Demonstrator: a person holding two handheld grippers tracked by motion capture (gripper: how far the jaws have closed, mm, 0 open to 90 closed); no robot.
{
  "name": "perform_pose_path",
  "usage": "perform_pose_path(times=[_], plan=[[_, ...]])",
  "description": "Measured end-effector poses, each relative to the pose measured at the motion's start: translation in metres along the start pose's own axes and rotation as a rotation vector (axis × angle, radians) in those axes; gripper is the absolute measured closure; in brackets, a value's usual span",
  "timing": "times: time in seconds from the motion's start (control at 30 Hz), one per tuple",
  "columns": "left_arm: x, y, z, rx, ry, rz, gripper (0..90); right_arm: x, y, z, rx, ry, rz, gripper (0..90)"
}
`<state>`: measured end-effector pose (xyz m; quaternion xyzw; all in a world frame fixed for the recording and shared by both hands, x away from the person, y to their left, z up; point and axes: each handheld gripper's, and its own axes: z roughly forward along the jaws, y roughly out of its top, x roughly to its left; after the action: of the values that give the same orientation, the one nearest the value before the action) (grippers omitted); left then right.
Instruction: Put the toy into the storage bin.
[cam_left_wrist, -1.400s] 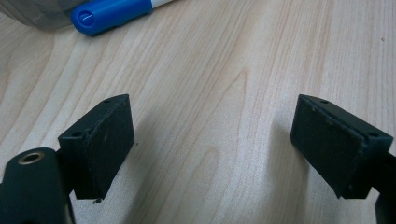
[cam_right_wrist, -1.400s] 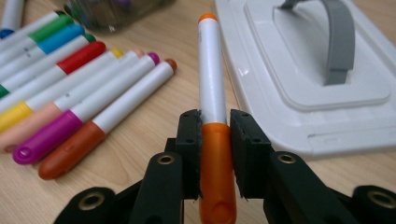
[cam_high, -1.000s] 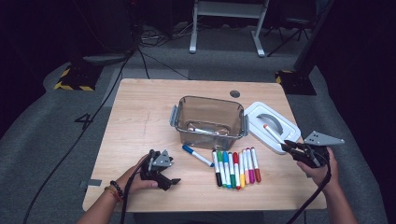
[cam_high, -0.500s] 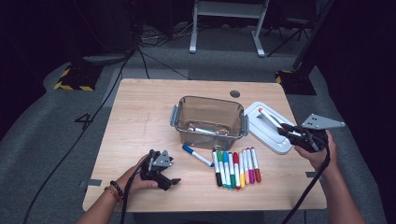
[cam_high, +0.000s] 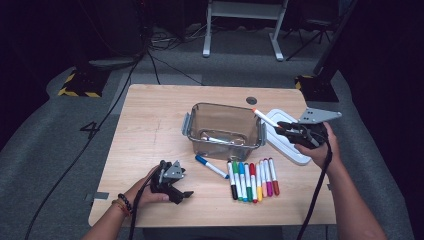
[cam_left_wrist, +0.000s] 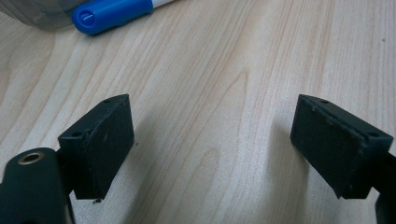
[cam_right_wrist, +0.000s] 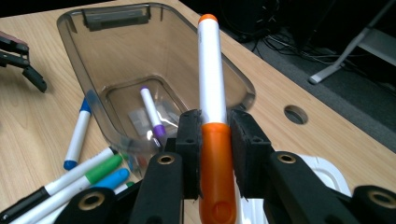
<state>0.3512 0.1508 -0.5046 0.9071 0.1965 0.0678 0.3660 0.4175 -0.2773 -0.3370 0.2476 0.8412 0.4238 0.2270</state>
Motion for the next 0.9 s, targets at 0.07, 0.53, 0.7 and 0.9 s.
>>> perform_pose_path(times=[0.07,0.53,0.7,0.9], plan=[[0.000,0.000,0.000,0.000,0.000,0.000,13.9,0.003,0.007,0.007,0.004,0.021,-0.013,74.6],[0.000,0.000,0.000,0.000,0.000,0.000,13.8,0.029,0.036,0.059,0.083,0.128,-0.099,74.6],[0.000,0.000,0.000,0.000,0.000,0.000,13.9,0.032,0.040,0.074,0.112,0.175,-0.100,74.6],[0.000,0.000,0.000,0.000,0.000,0.000,13.9,0.033,0.047,0.104,0.174,0.228,-0.122,74.5]])
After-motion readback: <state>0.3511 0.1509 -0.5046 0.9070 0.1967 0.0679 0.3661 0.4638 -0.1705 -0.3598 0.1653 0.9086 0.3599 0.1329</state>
